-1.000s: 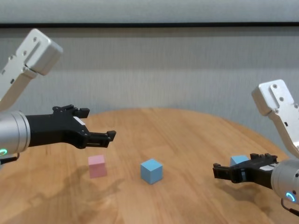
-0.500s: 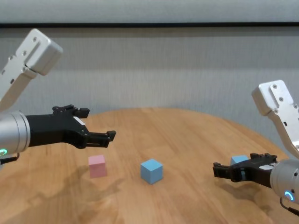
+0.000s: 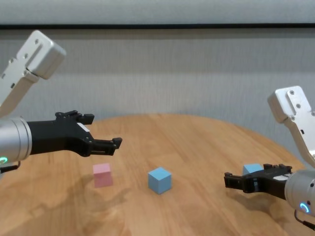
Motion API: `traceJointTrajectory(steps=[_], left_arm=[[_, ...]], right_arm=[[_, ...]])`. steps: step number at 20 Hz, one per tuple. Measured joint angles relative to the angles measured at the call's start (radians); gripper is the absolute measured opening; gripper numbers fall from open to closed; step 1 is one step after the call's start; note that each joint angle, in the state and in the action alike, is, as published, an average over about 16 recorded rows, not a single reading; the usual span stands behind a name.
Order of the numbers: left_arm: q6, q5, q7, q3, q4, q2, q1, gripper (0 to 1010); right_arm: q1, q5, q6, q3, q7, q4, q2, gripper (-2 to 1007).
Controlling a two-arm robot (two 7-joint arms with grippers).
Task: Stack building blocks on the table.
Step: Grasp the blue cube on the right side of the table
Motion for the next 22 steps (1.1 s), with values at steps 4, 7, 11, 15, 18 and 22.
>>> traceJointTrajectory(steps=[4,7,11,15,18,22], left_arm=[[0.000,0.000,0.000,0.000,0.000,0.000,0.000,1002],[0.000,0.000,0.000,0.000,0.000,0.000,0.000,1002],[0.000,0.000,0.000,0.000,0.000,0.000,0.000,1002],[0.000,0.000,0.000,0.000,0.000,0.000,0.000,1003],[0.000,0.000,0.000,0.000,0.000,0.000,0.000,1002],[0.000,0.000,0.000,0.000,0.000,0.000,0.000,1002]], right_arm=[[-0.004,-0.003,-0.001,0.008,0.003,-0.001,-0.004,1004],[-0.006,-0.007,0.000,0.013,0.006,-0.002,-0.006,994],[-0.008,-0.014,0.004,0.017,0.010,-0.002,-0.008,961],[-0.009,-0.020,0.009,0.022,0.015,-0.002,-0.010,900],[-0.009,-0.025,0.014,0.026,0.019,-0.002,-0.012,837],[-0.009,-0.031,0.020,0.031,0.024,-0.001,-0.015,727]])
